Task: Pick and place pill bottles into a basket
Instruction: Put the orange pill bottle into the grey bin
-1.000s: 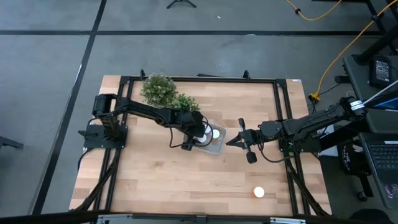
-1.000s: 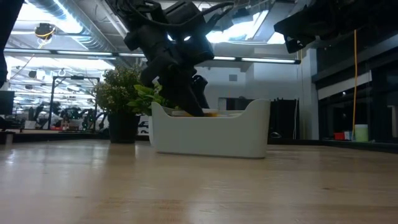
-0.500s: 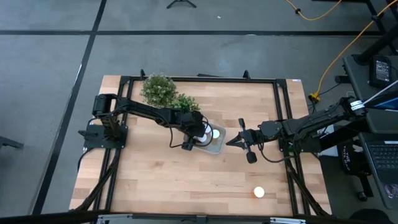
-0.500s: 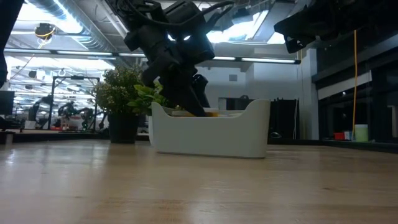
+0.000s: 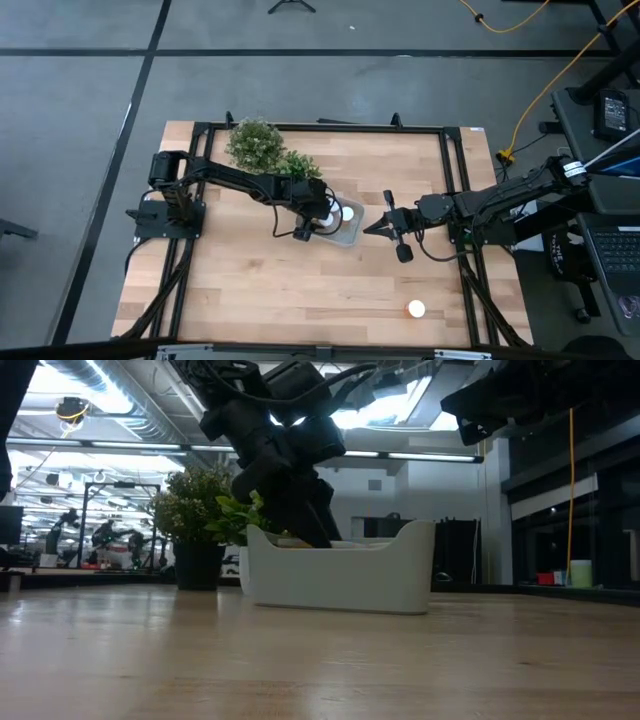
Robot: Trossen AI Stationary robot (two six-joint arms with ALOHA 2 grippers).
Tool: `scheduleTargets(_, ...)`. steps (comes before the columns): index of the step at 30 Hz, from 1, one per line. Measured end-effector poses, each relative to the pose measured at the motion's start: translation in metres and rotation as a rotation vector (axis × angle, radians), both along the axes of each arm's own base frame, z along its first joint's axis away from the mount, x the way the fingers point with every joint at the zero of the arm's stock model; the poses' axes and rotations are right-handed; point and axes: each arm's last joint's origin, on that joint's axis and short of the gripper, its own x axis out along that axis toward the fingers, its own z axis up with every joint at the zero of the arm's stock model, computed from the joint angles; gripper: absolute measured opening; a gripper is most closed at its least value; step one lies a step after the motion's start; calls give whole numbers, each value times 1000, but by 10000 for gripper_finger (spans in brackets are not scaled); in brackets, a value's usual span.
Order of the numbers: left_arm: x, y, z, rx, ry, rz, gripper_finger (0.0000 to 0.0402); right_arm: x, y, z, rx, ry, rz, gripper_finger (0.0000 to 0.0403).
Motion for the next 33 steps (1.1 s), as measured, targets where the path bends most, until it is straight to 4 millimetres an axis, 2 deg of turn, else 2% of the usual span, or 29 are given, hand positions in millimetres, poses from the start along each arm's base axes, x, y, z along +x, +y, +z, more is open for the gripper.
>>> scheduleTargets(10, -1, 0, 0, 28, 6, -20, 262, 0, 0, -1, -2, 8, 0, 10)
scheduleTargets(14, -3, -1, 6, 29, 0, -24, 261, 0, 0, -1, -3, 12, 1, 10)
scheduleTargets(25, -22, -10, 49, 34, -73, -44, 260, 0, 0, -1, -4, 14, 0, 10)
scheduleTargets(33, -57, -11, 92, 9, -89, -16, 221, -1, 0, -3, -16, 33, 3, 10)
